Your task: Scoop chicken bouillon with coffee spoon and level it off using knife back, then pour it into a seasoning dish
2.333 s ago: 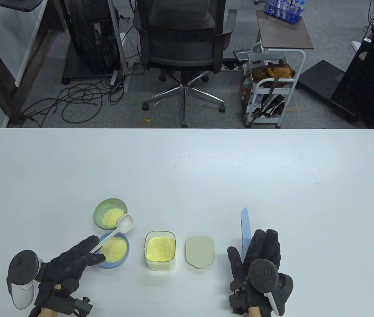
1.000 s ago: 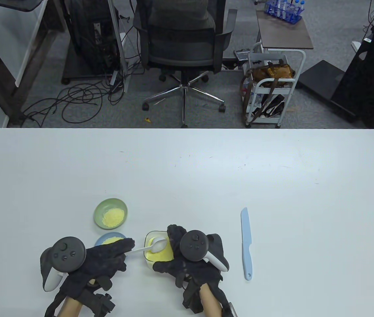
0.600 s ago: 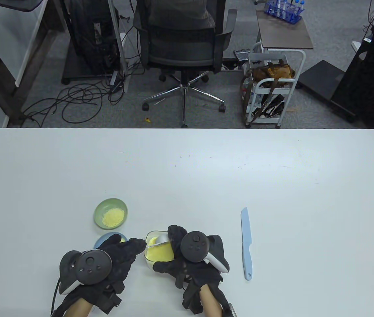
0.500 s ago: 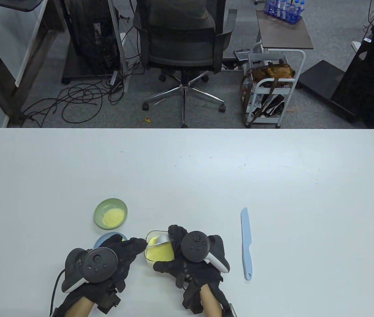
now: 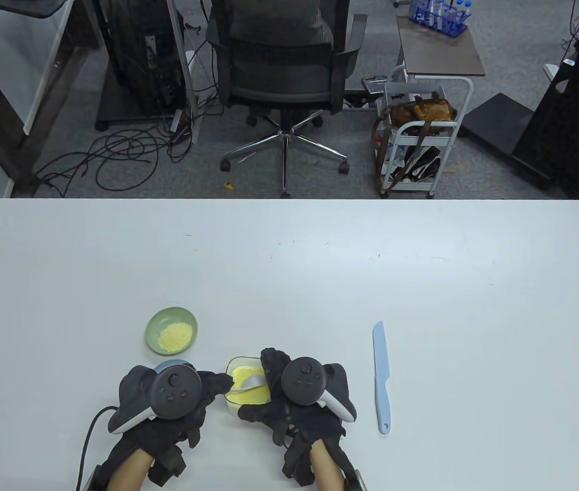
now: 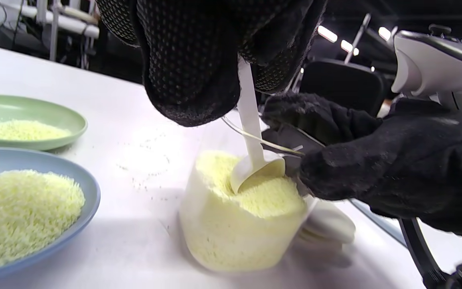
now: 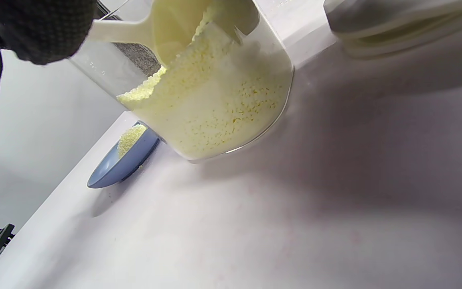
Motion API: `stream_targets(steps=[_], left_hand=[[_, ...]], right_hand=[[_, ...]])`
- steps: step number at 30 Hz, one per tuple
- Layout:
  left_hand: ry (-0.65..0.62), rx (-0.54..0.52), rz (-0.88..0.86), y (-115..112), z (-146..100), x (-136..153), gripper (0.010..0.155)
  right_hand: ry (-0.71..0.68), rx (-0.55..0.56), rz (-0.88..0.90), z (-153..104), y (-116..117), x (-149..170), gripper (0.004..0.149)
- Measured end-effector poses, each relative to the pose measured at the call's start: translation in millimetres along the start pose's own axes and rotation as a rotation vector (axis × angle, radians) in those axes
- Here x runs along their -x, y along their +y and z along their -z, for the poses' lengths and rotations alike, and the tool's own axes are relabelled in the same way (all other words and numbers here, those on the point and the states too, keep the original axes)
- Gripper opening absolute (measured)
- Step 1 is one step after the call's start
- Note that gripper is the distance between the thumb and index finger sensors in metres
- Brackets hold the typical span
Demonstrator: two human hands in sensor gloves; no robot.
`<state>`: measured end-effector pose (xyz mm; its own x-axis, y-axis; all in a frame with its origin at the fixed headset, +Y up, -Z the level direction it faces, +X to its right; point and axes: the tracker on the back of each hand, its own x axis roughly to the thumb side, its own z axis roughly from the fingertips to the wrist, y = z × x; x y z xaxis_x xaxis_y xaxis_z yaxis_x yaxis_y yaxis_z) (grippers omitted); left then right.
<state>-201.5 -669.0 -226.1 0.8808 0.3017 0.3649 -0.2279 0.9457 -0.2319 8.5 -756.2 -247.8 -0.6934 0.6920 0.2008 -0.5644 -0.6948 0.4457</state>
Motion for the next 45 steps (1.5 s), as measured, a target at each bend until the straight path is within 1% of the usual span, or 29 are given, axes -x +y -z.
stream_targets(steps=[2,3,6,10,12,14,17,19,21,23,25,31,35,38,40,45], left_hand=[[0.011,0.021,0.008,1,1,-2,0.045],[0.011,0.049,0.005,1,4,-3,0.045],[0.028,0.105,-0.042,3,8,-3,0.045],[0.05,0.129,-0.144,3,12,9,0.045],[0.091,0.122,-0.237,0,12,17,0.045],[0.114,0.119,-0.27,-1,11,20,0.045],[0.144,0.123,-0.223,-2,11,21,0.045],[0.19,0.161,-0.193,-3,13,21,0.045],[0.232,0.224,-0.174,-4,15,23,0.044],[0.218,0.262,-0.22,-4,17,25,0.044],[0.238,0.278,-0.245,-5,17,29,0.045],[0.264,0.309,-0.474,-14,18,50,0.045],[0.258,0.292,-0.635,-21,12,67,0.045],[0.238,0.312,-0.77,-27,6,77,0.045],[0.232,0.299,-0.82,-32,1,83,0.046],[0.218,0.226,-0.915,-37,-11,96,0.046]], right_hand=[[0.001,0.002,-0.002,0,0,0,0.105],[0.0,0.001,-0.002,0,0,0,0.105],[0.0,0.004,-0.004,0,0,0,0.105],[0.0,0.001,0.001,0,0,0,0.105],[-0.002,0.0,0.0,0,0,0,0.105],[-0.002,0.001,0.001,0,0,0,0.105],[-0.002,0.001,0.001,0,0,0,0.105],[-0.002,0.0,0.004,0,0,0,0.105],[-0.002,0.002,0.004,0,0,0,0.105],[-0.002,0.001,0.006,0,0,0,0.105],[-0.002,0.001,0.006,0,0,1,0.105],[-0.003,0.0,0.009,0,0,1,0.105],[-0.004,-0.003,0.015,0,0,1,0.105],[-0.004,-0.001,0.011,0,0,1,0.105],[-0.004,0.0,0.011,0,0,1,0.105],[-0.003,0.003,0.01,0,0,1,0.105]])
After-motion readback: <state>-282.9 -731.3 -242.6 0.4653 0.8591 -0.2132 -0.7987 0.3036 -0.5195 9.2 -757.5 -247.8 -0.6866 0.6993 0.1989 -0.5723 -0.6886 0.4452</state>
